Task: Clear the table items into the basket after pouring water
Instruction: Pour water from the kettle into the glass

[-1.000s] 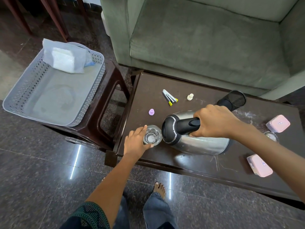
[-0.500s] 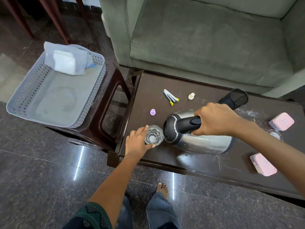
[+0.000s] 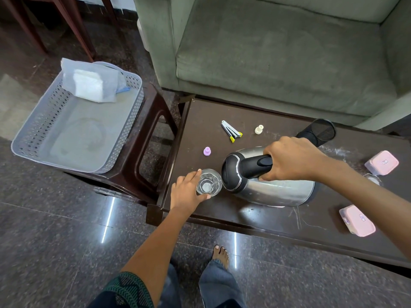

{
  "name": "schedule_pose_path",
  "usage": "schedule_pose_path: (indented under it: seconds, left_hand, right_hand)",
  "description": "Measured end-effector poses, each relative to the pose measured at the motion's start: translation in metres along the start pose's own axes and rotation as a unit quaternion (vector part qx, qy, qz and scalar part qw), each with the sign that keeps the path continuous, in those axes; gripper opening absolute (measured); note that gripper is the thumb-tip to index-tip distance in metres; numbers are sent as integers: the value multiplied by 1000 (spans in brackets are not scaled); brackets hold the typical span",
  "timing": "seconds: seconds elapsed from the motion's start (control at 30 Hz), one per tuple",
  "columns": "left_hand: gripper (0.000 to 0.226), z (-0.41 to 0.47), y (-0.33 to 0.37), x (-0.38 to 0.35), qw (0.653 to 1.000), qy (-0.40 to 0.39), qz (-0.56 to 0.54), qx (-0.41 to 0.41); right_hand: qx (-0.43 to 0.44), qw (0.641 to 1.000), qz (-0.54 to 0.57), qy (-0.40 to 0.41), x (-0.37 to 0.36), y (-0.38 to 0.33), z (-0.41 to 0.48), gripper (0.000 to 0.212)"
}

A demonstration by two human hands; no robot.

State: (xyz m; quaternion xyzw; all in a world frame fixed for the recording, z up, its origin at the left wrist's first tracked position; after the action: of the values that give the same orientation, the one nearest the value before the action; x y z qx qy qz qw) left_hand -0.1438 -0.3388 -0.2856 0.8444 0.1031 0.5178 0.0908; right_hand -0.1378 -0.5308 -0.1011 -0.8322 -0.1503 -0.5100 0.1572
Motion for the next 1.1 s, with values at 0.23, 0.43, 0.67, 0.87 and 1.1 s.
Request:
schedule_pose_path:
  seconds: [0.23,0.43,0.67,0.87,1.1]
  left_hand:
    - [82,-1,0,-1,1000,-1,1,2]
    - [83,-1,0,-1,1000,0,-2,6]
    - [82,-1,0,-2,1000,-6,-4,9]
    - [82,-2,1,-1,1000,-8,0,10]
    - [82,-1,1,-1,1000,-6,2,11]
  right_hand:
    - [3,1000,-8,-5,0,-3,1,42]
    - [10,1000,-13,-11,0,-5,1,41]
    - [18,1000,-19,-2,2,-5,1,40]
    - [18,999,-27,-2,6,-5,2,39]
    - [18,999,-34,-5,7,-8,3,37]
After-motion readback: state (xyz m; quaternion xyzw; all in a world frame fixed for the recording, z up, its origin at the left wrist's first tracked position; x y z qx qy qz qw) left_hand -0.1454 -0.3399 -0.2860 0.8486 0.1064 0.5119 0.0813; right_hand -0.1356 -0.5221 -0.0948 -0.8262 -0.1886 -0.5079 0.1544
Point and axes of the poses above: each hand's wrist, its own z-axis towards the middle knuckle, its own x-axis out of the back of the hand, y = z × x, the point moved 8 cm from there along z, towards the middle knuckle, and after that the axes turned 15 degrees about x, right-handed, at the moved point
